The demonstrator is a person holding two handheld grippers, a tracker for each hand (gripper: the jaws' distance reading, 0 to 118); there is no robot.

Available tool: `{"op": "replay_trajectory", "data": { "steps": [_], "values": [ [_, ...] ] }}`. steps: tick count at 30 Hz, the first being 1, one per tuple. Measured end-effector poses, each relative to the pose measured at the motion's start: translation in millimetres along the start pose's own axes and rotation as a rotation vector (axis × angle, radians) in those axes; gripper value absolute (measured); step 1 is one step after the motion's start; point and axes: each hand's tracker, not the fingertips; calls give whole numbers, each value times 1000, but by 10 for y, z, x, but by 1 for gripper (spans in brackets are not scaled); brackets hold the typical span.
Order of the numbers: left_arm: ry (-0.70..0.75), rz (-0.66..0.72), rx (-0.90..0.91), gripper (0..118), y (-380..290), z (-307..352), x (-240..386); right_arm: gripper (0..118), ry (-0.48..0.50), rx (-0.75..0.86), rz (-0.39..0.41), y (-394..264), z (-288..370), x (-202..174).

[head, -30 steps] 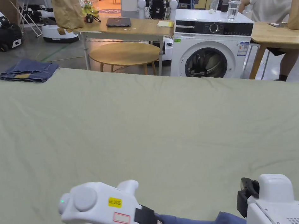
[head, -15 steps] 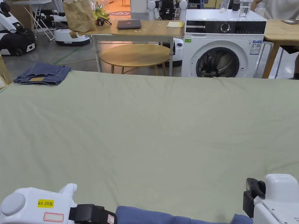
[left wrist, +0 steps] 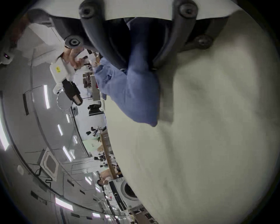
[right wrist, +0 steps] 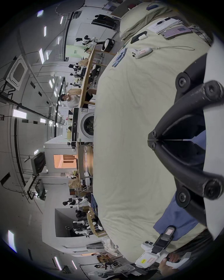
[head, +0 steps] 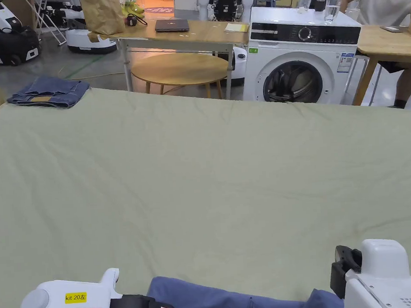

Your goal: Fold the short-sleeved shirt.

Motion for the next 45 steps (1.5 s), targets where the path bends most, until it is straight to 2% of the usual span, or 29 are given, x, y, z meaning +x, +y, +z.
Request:
{"op": "replay_trajectory", "data": {
  "steps": [6,9,17,21,28,33,39,45],
  "values": [
    [21,-78,23,5,-19,207,361,0,3,-10,0,-4,-13,7],
    [75,-127,45,5,3,417,596,0,4,-11,4,0,-12,-4],
    [346,-219,135,5,35,1224,1176,0,26,-8,6,28,-53,-26],
    [470,-241,149,6,31,1305,1463,0,39,-5,8,29,-57,-64],
    [509,-311,87,6,-25,820,1883,0,45,-14,6,-6,-66,-56],
    [472,-344,10,6,-89,334,2122,0,45,-13,1,-14,-37,-43],
    [484,-421,-129,6,-154,-349,2258,0,44,-13,9,-28,-1,-7],
    [520,-426,-200,5,-220,-1062,2229,0,31,-21,-8,-67,29,70]
  ]
}}
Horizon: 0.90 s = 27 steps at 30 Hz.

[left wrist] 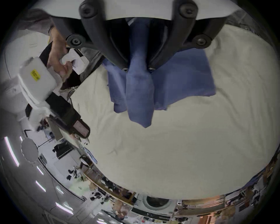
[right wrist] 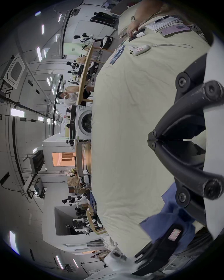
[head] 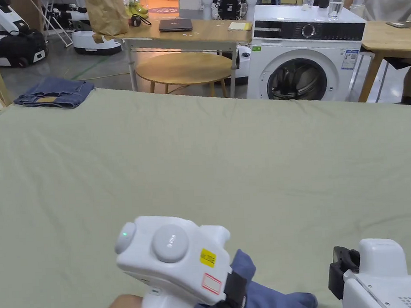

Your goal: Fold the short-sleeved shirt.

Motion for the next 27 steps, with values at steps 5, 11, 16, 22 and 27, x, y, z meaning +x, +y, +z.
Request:
{"op": "replay_trajectory", "data": {
  "steps": [5,11,16,22,27],
  "values": [
    [2,23,-38,6,43,-389,178,0,-12,-10,-6,-34,17,55],
    [2,33,-60,11,8,-633,275,0,-27,-19,-17,-60,29,119],
    [-142,86,-46,43,-37,-493,205,0,-33,-20,-18,-66,48,148],
    [-272,117,83,39,-59,-157,54,0,-36,-12,-30,-67,77,178],
    [-346,176,105,5,-109,-359,-113,0,-31,-7,-36,-63,93,180]
  ]
}}
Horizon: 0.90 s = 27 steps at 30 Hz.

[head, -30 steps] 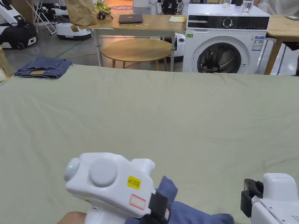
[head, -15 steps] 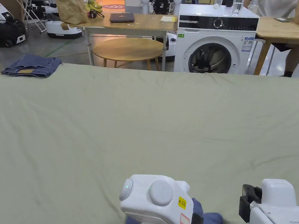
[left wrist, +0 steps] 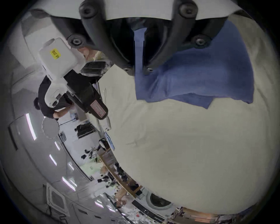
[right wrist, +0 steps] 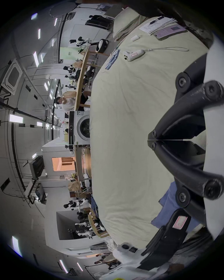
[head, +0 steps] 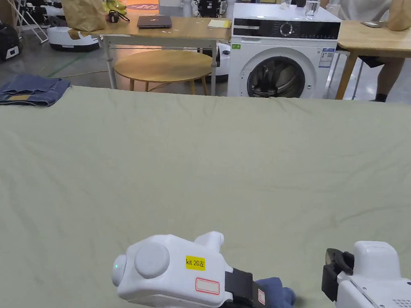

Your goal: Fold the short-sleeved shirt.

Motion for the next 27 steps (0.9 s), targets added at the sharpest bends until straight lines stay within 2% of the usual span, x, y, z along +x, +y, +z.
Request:
{"op": "replay_trajectory", "data": {
  "steps": [7,11,17,22,24,27],
  "values": [
    [-88,124,-87,3,-137,-698,-305,0,1,2,-6,-5,18,-4],
    [-38,96,-78,0,-186,-899,-387,0,6,0,-8,-17,16,-6],
    [20,15,-80,0,-153,-766,-191,0,1,22,-5,-15,-7,-31],
    [59,-111,96,0,-57,-211,-23,0,1,77,-3,70,-21,-103],
    [124,-192,205,0,-37,72,50,0,4,106,3,126,-23,-143],
    [305,-336,439,0,-55,496,114,0,-3,136,19,206,-33,-227]
  ]
}}
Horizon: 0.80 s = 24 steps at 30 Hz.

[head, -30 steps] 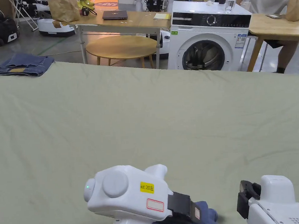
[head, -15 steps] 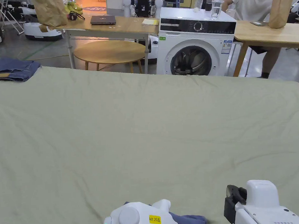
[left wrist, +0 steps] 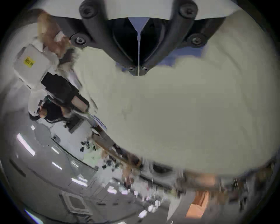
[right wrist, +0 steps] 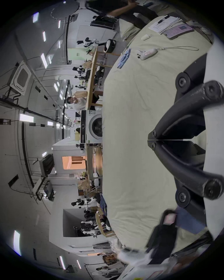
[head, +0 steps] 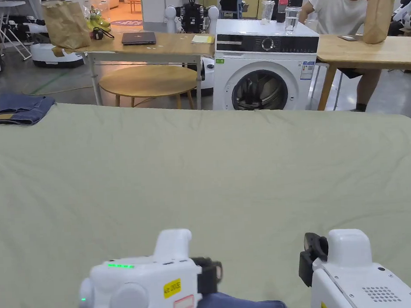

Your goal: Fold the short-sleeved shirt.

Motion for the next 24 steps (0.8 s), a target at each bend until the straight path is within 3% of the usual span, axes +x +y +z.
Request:
{"op": "replay_trajectory", "data": {
  "steps": [6,12,19,24],
  "values": [
    [276,-75,295,0,89,460,-282,0,-4,66,-4,100,-21,-123],
    [555,-302,550,0,-46,637,-319,0,-17,156,-10,166,-1,-214],
    [569,-259,607,0,-58,674,-413,0,-51,222,-5,231,12,-278],
    [510,-206,578,0,-44,727,-476,0,-38,139,35,162,123,-247]
  ]
}}
